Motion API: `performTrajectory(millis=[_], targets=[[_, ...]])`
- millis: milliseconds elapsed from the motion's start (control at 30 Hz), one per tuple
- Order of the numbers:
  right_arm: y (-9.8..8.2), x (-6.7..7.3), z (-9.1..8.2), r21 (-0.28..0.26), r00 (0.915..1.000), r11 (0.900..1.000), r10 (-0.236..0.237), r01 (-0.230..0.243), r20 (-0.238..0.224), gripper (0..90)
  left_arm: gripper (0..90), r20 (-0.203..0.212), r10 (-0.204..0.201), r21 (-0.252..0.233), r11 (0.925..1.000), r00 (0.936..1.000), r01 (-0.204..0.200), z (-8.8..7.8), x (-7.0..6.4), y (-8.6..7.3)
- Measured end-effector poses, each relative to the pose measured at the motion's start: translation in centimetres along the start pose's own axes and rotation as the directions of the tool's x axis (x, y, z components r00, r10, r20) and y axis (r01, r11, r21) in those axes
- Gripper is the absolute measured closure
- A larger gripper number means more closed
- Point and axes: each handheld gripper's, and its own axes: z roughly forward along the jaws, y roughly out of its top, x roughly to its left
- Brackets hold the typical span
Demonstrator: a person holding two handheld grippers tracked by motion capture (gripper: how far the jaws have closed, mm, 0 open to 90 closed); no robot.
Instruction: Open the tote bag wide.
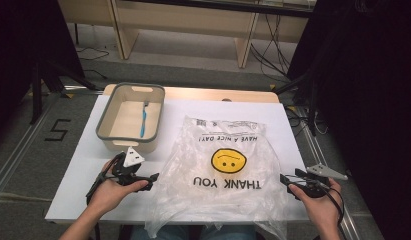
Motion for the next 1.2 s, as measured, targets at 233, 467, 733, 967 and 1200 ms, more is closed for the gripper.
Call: performTrajectory(millis=[233,467,733,967,1200], targets=[[-0.1,0.2,0.6,0.059,0.9999,0.998,0.0,0.001,-0.015,34.9,22.3,0.042,-0.017,0.005,0.9999,0.999,0.016,0.4,-1.0,0.6],[-0.4,0.1,1.5,0.123,0.9995,0.992,0.026,-0.024,-0.017,38.6,26.0,0.091,-0.038,0.076,0.9966,0.9951,0.031,1.9,-2.2,0.8],[-0.5,0.1,2.2,0.173,0.9993,0.984,0.031,-0.027,-0.021,46.9,38.4,0.073,-0.055,0.191,0.9808,0.9958,0.04,3.8,-2.7,0.2],[-0.8,0.1,3.0,0.229,0.9988,0.973,0.035,-0.027,-0.034,60.2,50.8,0.058,-0.001,0.218,0.976,0.9983,-0.012,4.2,-3.0,0.2],[-0.7,0.1,3.0,0.245,0.9988,0.969,0.046,-0.041,-0.016,77.6,67.5,0.055,0.028,0.219,0.9749,0.9981,-0.039,4.3,-3.6,0.5]])
